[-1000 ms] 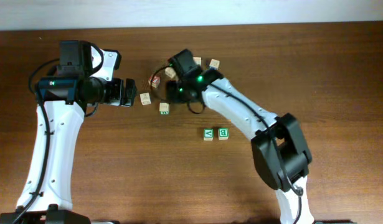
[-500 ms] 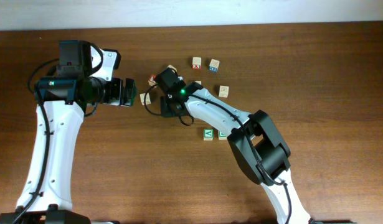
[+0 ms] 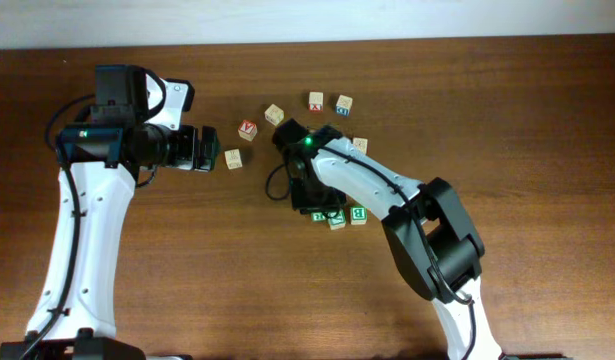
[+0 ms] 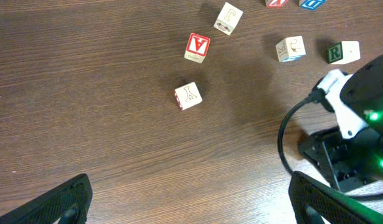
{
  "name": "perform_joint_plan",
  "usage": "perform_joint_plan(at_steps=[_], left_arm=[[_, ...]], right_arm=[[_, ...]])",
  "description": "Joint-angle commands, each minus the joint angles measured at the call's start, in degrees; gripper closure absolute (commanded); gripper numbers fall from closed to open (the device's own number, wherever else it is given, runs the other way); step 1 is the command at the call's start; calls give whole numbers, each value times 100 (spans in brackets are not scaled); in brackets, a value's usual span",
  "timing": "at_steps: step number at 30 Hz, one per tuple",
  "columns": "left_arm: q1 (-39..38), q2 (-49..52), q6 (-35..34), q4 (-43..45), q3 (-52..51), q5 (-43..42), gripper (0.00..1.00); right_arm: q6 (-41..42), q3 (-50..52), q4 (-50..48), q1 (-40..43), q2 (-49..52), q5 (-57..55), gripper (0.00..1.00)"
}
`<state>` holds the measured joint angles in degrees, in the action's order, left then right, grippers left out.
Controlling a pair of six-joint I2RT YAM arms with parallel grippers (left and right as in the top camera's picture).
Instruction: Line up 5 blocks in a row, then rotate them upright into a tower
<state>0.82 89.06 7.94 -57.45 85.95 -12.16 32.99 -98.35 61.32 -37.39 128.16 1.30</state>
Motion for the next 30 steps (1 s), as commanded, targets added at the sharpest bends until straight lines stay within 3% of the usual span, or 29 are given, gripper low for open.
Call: perform_joint_plan(at_steps=[1,6,10,11,14,17,20,23,25,28,30], left_arm=[[11,20,52,9,98,-24,1],[11,20,52,9,98,-26,1],[11,20,52,9,98,-26,1],[11,20,52,9,98,-26,1],[11,20,52,9,98,-26,1],[11,20,55,9,98,-26,1],[11,20,52,9,98,-26,1],[11,20,55,9,98,-26,1],[11,20,55,9,98,-26,1],[11,20,55,9,98,-26,1],[11,20,55,9,98,-26,1]], right_arm=[[52,68,46,-127,-166,-50,65],[11,-22,302,-79,-181,-70,61],[-514,-1574,973,671,-199,-120,48],[-518,-1668,861,876,-199,-203,43],[-579,-1626,-118,1757,-22,-317,42],[-796,-1624,-678,1945,380,-380,42],[-776,-1620,-621,1941,743,-389,42],[-748,-1598,-481,1930,859,-352,58],[-748,-1596,-476,1930,922,-350,58],[-750,-1589,-310,1930,916,-155,71],[-763,-1596,-68,1947,732,44,75]])
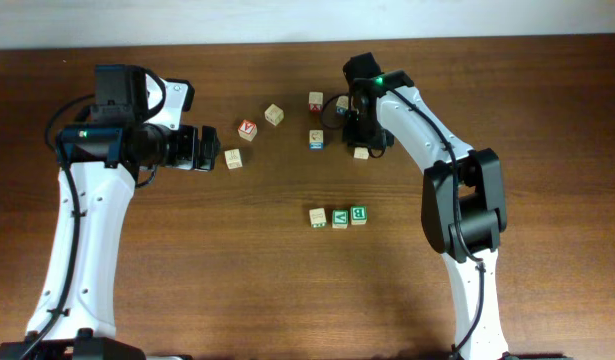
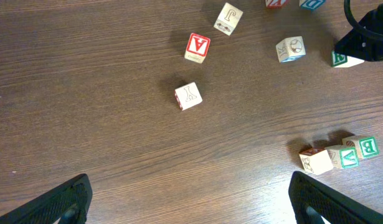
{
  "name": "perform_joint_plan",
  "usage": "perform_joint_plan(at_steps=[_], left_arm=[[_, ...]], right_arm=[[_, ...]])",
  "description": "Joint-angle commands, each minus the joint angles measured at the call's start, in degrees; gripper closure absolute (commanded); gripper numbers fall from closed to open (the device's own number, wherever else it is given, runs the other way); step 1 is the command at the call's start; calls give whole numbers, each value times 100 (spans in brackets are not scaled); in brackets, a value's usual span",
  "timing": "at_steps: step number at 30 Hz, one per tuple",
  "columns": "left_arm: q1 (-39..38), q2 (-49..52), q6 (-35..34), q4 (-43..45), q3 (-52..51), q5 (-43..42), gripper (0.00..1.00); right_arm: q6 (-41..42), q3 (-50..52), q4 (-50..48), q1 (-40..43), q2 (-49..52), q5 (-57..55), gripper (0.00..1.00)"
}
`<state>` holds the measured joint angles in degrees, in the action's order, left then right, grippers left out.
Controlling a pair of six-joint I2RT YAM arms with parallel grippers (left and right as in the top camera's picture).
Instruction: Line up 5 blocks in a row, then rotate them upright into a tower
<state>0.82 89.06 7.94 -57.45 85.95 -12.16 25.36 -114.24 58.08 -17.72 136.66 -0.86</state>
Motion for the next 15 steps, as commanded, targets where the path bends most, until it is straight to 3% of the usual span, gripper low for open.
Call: perform_joint_plan(at_steps=[1,3,4,6,10,15], left_arm=[[11,20,55,9,98,-26,1],[11,20,55,9,98,-26,1],[11,20,52,9,98,-26,1],[11,20,55,9,98,-24,1],[11,20,52,9,98,-26,1],[11,20,52,9,98,-26,1]], right_arm=[[-140,-39,411,-22,-280,280,75],[-796,-63,1307,-22,-1198,426,75],[-1049,-63,1945,-22,-1421,452,74],[-1314,236,2328,-28,-1416,474,75],[-1314,1799,1626,-39,-1416,496,74],[-1292,2210,1108,-354,-1416,487,70]])
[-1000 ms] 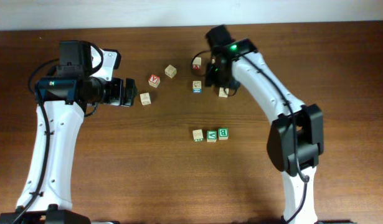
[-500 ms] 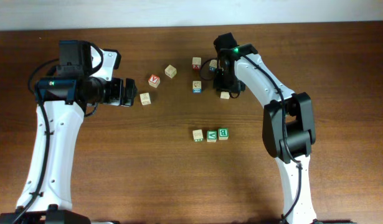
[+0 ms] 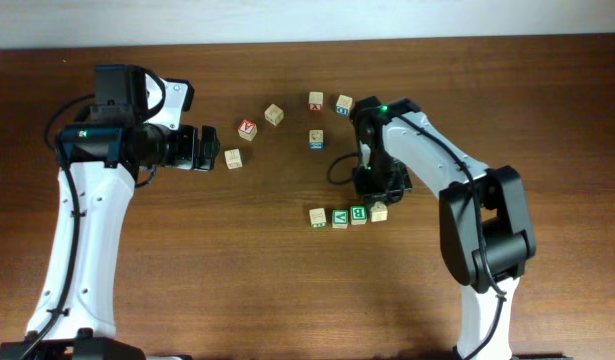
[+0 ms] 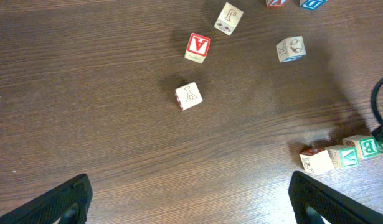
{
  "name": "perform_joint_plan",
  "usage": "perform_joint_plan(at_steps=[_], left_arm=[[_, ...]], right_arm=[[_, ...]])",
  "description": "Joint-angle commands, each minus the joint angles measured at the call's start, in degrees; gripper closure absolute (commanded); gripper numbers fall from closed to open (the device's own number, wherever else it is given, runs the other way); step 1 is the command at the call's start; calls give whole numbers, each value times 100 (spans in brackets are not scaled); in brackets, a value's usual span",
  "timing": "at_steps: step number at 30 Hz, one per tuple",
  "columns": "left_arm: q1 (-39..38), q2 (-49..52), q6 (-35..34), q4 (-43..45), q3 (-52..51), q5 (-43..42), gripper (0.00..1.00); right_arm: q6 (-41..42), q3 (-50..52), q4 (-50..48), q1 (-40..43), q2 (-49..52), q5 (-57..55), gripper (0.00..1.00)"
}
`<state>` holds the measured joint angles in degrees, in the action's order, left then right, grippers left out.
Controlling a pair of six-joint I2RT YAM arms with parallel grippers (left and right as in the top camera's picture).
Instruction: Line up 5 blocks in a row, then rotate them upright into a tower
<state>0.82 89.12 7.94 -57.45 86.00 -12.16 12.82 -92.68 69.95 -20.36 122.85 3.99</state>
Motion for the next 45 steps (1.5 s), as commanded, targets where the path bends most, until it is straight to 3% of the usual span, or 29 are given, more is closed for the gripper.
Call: perform_joint_plan(at_steps=[1,8,9,11,15,18,20,24,27,30,33,37,38,40,41,45], left_arm=[[11,13,52,9,94,-26,1],[11,13,52,9,94,-26,1],[11,13,55,9,94,-26,1],[11,13,55,9,94,-24,1],[11,13,55,9,94,-26,1],[11,13,55,9,94,-26,1],[11,13,52,9,94,-26,1],[11,13,52,9,94,-26,1],[11,13,52,9,94,-26,1],[11,13,52,9,94,-26,1],[11,13,55,9,94,-26,1],[9,13,55,9,94,-26,1],[11,13,52,9,94,-24,1],[11,13,52,9,94,-24,1],[11,13,55,9,94,-26,1],[11,13,55,9,94,-24,1]], right_arm=[[-33,55,-101,-92,-35,-13,70],[-37,431,-595,-92,-35,-164,69],[-37,431,-562,-96,-35,-162,54],[-37,428,-546,-96,-37,-160,46],[-42,-688,-323,-42,-39,-166,45],[144,-1274,-1545,9,-17,-138,35],[391,-1276,-2712,-234,330,-164,36],[570,-1276,-3727,-619,981,-420,36],[568,-1276,-4039,-710,1246,-774,50],[568,-1276,-3659,-702,1252,-774,63],[568,-1279,-3366,-702,1241,-769,64],[566,-1600,-3038,-702,1119,-730,80],[568,-1753,-2778,-708,1008,-636,79],[938,-2153,-1733,-887,846,1029,75],[1071,-2149,-1405,-1016,863,1213,75],[1519,-2098,-476,-1672,876,520,75]])
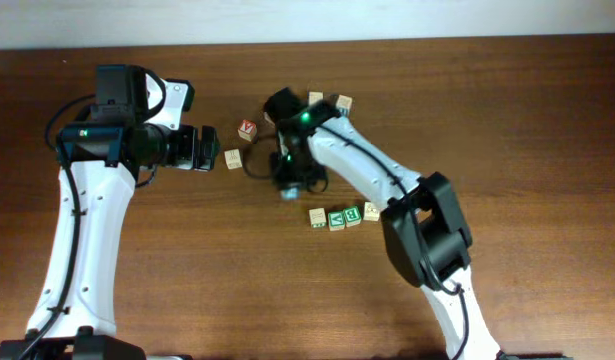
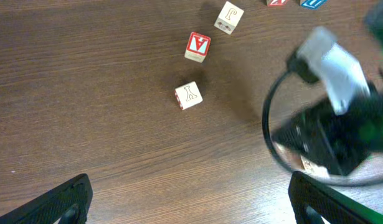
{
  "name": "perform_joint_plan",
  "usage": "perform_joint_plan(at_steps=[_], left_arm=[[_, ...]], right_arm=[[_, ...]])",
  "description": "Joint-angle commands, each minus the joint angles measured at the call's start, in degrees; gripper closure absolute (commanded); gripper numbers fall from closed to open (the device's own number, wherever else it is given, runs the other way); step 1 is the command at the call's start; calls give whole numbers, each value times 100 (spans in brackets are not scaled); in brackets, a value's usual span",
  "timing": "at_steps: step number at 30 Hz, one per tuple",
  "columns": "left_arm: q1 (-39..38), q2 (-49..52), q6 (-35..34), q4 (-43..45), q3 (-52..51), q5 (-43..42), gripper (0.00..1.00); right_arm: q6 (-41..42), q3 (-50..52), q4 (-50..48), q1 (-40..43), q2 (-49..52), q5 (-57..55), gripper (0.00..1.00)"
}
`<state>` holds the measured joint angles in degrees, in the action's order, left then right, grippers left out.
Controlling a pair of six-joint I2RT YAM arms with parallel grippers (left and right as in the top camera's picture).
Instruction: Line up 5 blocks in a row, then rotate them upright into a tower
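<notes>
Small wooden letter blocks lie on the brown table (image 1: pixel 187 290). A row of several blocks (image 1: pixel 338 219) sits at mid-table. A red A block (image 2: pixel 198 46), a pale X block (image 2: pixel 189 96) and a tilted pale block (image 2: pixel 228 17) lie apart to the left. My right gripper (image 1: pixel 290 186) points down left of the row's upper end, shut on a blue-edged block (image 1: pixel 287 194) that peeks out at its tip. In the left wrist view the right arm is a blur. My left gripper (image 2: pixel 191 199) hangs open and empty, well left of the blocks.
Two more blocks, a red-lettered one (image 1: pixel 316 98) and a blue-lettered one (image 1: pixel 344 102), lie at the far side near the right arm's elbow. A black cable (image 2: pixel 272 143) loops off the right arm. The table's far edge meets a white wall.
My right gripper has gone from the right end of the row to just up-left of it. The blue-edged block is gone from its spot near the far blocks and now sits at the gripper's tip.
The right gripper stood over the row's left end. Then it was at the far-right blocks, with three blocks in the row. Then it stood by the row's right end, where a fourth block lay. Now it holds the blue-edged block. The left arm never moved.
</notes>
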<state>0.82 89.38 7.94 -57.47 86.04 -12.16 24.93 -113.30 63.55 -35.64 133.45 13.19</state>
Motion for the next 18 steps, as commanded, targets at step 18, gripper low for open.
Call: perform_joint_plan(at_steps=[18], left_arm=[[0,-13,55,11,90,-26,1]], right_arm=[[221,-710,1320,-146,-592,-1198,55]])
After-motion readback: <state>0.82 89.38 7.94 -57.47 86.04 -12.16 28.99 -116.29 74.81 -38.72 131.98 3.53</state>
